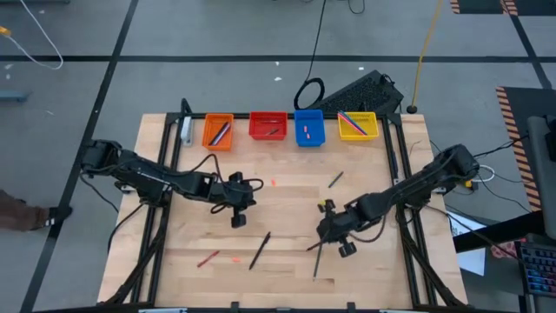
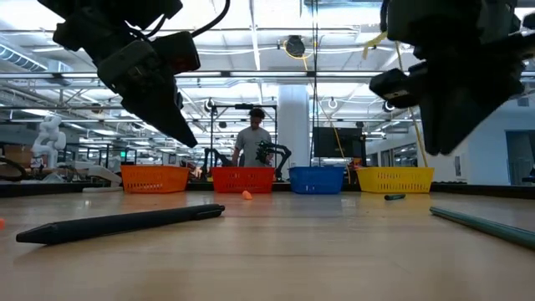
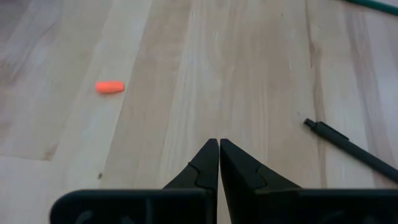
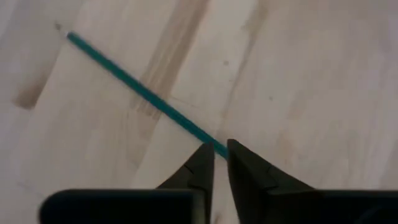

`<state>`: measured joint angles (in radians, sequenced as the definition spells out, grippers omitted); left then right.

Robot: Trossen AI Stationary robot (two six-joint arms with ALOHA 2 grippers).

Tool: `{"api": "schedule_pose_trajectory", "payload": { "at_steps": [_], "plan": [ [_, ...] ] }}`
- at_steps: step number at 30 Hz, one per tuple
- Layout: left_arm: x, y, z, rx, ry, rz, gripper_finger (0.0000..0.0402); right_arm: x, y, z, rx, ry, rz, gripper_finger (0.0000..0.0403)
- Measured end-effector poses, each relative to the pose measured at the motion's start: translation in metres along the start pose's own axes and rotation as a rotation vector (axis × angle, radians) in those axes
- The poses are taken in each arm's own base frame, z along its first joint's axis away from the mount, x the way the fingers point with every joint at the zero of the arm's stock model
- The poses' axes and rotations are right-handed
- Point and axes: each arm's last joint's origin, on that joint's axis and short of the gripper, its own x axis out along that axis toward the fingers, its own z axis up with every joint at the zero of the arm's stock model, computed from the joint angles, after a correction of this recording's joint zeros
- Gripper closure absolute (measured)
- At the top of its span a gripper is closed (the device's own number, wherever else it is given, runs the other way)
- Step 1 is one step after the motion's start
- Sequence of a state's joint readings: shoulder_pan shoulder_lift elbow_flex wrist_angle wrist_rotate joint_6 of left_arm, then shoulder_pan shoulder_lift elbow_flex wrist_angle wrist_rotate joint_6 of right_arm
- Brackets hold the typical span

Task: Sort crayons/erasers/pens/pencils in bins
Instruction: Put the green pencil into the yellow basket

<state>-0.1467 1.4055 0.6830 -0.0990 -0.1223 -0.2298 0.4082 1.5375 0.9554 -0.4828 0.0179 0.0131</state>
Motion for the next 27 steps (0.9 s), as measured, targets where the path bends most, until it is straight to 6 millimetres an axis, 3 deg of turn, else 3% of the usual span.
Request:
{"api": "schedule_pose_trajectory", "payload": {
  "at_steps": [7, 15, 20, 27],
  "plan": [
    [0.0, 0.0, 0.0, -0.001, 0.0, 0.0, 0.038, 0.025, 0.002, 0.013, -0.214, 0.126, 0.059, 0.0303],
    [0.0, 0.0, 0.0, 0.029, 0.002, 0.001, 0.038, 0.051, 0.004, 0.01, -0.366, 0.212, 0.084, 0.031],
    [0.0, 0.0, 0.0, 0.035, 0.002, 0.002, 0.038, 0.054, 0.002, 0.009, -0.335, 0.226, 0.084, 0.0326],
    [0.0, 0.0, 0.0, 0.042, 0.003, 0.002, 0.038, 0.055, -0.008, 0.005, -0.107, 0.251, 0.063, 0.0369]
  ]
}}
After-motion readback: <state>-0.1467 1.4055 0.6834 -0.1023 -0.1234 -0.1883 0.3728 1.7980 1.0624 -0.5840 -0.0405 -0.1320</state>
